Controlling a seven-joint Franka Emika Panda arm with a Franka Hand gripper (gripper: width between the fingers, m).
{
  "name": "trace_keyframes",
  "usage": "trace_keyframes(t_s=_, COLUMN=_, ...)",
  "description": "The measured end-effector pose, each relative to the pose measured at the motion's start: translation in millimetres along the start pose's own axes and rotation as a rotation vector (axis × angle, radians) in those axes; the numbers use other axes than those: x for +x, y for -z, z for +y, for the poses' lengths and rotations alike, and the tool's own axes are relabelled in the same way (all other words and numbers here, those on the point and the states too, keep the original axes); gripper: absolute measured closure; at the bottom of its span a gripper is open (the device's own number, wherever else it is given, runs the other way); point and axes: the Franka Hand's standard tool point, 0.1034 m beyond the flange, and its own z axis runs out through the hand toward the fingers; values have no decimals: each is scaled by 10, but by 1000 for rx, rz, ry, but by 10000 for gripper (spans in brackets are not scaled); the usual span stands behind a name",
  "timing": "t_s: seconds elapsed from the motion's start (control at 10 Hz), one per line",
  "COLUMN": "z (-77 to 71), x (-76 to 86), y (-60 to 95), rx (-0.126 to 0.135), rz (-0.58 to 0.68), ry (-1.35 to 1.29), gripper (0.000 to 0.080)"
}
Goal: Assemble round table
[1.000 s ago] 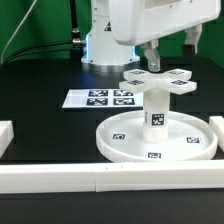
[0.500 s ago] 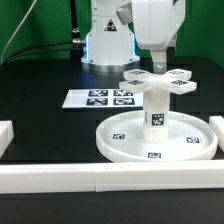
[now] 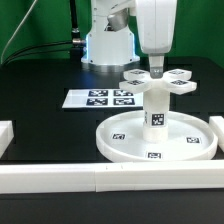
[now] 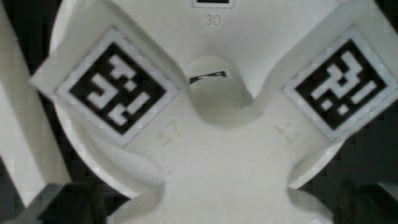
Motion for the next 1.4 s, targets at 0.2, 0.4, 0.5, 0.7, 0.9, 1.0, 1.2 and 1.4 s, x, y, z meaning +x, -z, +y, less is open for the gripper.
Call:
trace_keyframes(t_s=0.2, z=-46, x=-29, y=-62, rx=-2, rz=-2, ry=-3, gripper=151)
trace_keyframes(t_s=0.4, z=-53, x=-14, y=-73, rx=0, rz=-2, ry=-28, gripper=151)
trace_keyframes(t_s=0.5, z=-58, x=4, y=-78, rx=1, rz=-2, ry=-38, gripper=151)
trace_keyframes(t_s=0.7, z=-52, x=28, y=-81, rx=1, rz=-1, ry=-60, gripper=151)
trace_keyframes(t_s=0.9, z=-49, x=34, y=-85, rx=1, rz=0, ry=-84, gripper=151)
trace_keyframes(t_s=1.0, z=-53, x=30, y=-97, rx=4, rz=-1, ry=-94, gripper=151)
trace_keyframes(t_s=1.2, z=-53, x=24, y=-105, rx=6, rz=-2, ry=-128, gripper=151)
trace_keyframes(t_s=1.4, z=-68, x=21, y=-115, rx=25, rz=-5, ry=-173, gripper=151)
